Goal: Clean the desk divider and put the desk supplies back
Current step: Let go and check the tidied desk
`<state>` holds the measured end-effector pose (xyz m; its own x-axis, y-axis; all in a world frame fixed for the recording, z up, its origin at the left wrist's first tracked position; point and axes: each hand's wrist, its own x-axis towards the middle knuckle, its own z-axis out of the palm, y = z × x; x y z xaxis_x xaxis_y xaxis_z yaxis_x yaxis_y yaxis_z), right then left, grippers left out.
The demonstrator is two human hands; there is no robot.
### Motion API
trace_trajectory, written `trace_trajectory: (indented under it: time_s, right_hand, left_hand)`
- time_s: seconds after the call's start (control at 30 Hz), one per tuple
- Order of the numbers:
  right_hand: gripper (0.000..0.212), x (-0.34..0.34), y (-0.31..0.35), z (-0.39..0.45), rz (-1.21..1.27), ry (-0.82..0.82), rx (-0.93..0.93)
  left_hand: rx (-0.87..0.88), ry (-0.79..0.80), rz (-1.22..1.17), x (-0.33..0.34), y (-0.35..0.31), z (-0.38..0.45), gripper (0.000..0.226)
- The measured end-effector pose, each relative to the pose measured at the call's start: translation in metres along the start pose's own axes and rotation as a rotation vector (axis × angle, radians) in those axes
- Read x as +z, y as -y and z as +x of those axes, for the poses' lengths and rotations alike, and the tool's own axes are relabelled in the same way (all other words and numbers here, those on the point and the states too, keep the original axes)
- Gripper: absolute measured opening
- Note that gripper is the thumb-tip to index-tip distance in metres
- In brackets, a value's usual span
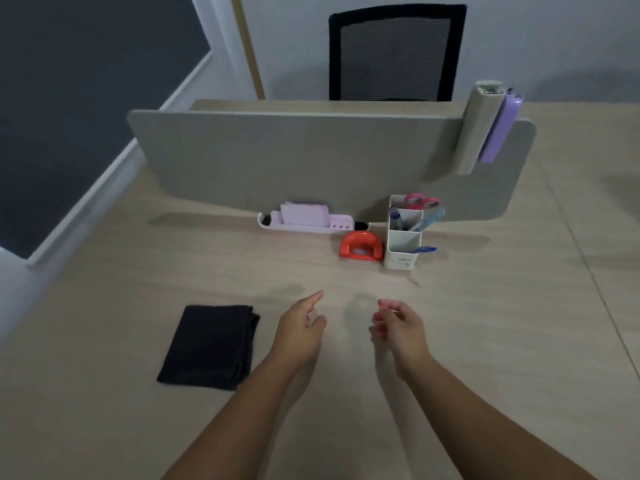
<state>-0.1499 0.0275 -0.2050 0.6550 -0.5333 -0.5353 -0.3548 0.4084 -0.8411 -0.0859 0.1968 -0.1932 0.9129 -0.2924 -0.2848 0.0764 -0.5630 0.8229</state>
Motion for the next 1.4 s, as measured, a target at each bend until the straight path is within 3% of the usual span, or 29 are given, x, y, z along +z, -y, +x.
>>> trace_trajectory:
  time_s: [0.2, 0.5, 0.63, 0.8, 0.97, 1.4]
  right_hand:
    - [0.008, 0.036, -0.043, -0.022, -0.426, 0.325, 0.053]
    - [0.026, 0.113, -0.069, -0.059, -0.969, 0.487, -0.143]
    - [0.027, 0.159, -0.084, -0.079, -1.021, 0.421, -0.168]
    - [0.013, 0.185, -0.096, -0.084, -0.962, 0.202, -0.102]
    - [0.027, 0.195, -0.092, -0.087, -0.916, 0.092, -0.006]
    - [0.021, 0.194, -0.104, -0.101, -1.086, 0.103, -0.011]
  left_hand:
    - [-0.035, -0.099, 0.169, -0.048, 0.057, -0.050, 0.047]
    - [-0.033, -0.217, 0.634, -0.124, 0.141, -0.066, 0.046]
    - [0.089, -0.132, 0.797, -0.162, 0.169, -0.066, 0.048]
    - [0.235, -0.090, 0.690, -0.185, 0.188, -0.061, 0.030]
    - [0.354, -0.063, 0.666, -0.196, 0.187, -0.051, 0.019]
    - [0.441, -0.056, 0.605, -0.202, 0.208, -0.059, 0.011]
